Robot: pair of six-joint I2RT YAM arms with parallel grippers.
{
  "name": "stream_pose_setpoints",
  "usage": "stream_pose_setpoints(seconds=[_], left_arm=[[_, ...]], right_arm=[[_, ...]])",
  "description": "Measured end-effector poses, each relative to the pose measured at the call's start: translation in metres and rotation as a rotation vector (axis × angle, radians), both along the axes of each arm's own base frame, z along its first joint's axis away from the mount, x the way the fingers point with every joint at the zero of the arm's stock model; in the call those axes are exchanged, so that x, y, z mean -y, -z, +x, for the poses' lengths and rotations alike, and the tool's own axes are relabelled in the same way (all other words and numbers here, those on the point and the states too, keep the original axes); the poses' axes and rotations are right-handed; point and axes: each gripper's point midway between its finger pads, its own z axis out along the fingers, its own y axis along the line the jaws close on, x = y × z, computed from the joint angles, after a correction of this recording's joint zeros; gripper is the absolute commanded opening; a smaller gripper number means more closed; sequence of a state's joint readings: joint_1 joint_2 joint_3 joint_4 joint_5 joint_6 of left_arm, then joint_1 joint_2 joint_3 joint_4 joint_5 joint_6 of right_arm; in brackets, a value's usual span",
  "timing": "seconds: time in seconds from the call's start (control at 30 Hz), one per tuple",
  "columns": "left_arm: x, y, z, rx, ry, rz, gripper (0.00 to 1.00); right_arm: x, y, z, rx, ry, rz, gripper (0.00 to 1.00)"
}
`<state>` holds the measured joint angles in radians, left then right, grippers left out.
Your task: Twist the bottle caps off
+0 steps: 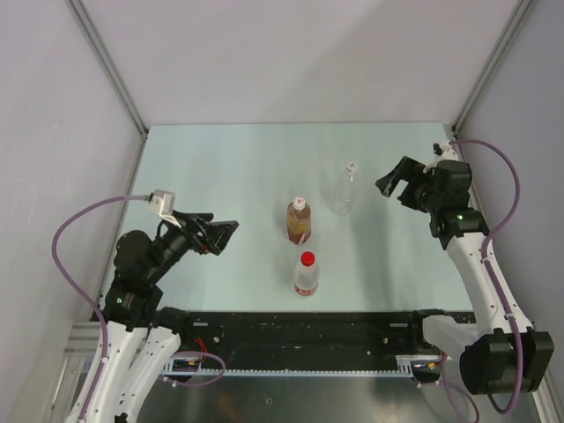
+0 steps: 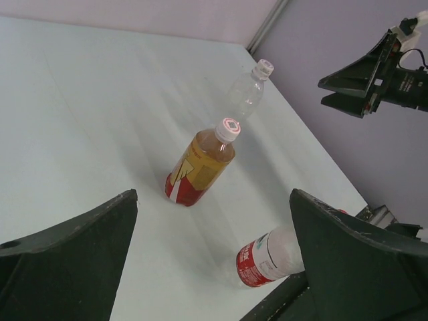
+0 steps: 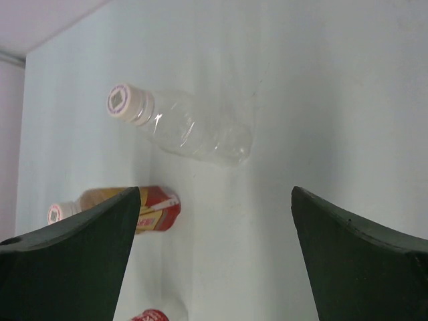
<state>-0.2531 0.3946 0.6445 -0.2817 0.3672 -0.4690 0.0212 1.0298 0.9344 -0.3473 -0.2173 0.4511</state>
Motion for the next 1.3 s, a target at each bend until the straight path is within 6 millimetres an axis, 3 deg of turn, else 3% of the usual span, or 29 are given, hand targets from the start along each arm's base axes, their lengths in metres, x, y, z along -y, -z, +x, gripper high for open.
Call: stream_pose_setpoints(seconds=[0.13, 0.37, 0.5, 0.7, 0.77, 0.83, 0.97, 1.1, 1.3], left_arm=[[0.004, 0.01, 0.008, -0.069, 0.016, 0.023, 0.99], [0.017, 0.031, 0.032, -0.237, 0.061, 0.057, 0.99], [0.02, 0.057, 0.048, -0.387, 0.069, 0.04, 1.0], [0.006, 0.118, 0.075, -0.693, 0.035, -0.023, 0.99], [0.002, 0.127, 0.076, -0.732, 0.016, -0.02, 0.99], [0.001, 0.126, 0.076, -0.727, 0.008, -0.018, 0.99], [-0.002, 0.119, 0.076, -0.691, -0.005, -0.008, 0.99], [-0.005, 0.11, 0.074, -0.643, -0.019, 0.007, 0.99], [-0.012, 0.088, 0.074, -0.543, -0.046, 0.044, 1.0]], right_arm=[[-0.018, 0.004, -0.002, -0.041, -0.054, -0.029, 0.99], [-0.031, -0.04, 0.014, 0.043, -0.069, -0.119, 0.99], [-0.044, -0.055, 0.026, 0.079, -0.089, -0.173, 0.99], [-0.078, -0.045, 0.052, 0.062, -0.153, -0.259, 0.94], [-0.089, -0.034, 0.062, 0.041, -0.172, -0.296, 0.91], [-0.097, -0.019, 0.072, 0.015, -0.181, -0.335, 0.83], [-0.106, 0.012, 0.083, -0.045, -0.196, -0.405, 0.58], [-0.106, 0.036, 0.088, -0.093, -0.194, -0.463, 0.24], [-0.103, 0.034, 0.093, -0.082, -0.175, -0.482, 0.02]])
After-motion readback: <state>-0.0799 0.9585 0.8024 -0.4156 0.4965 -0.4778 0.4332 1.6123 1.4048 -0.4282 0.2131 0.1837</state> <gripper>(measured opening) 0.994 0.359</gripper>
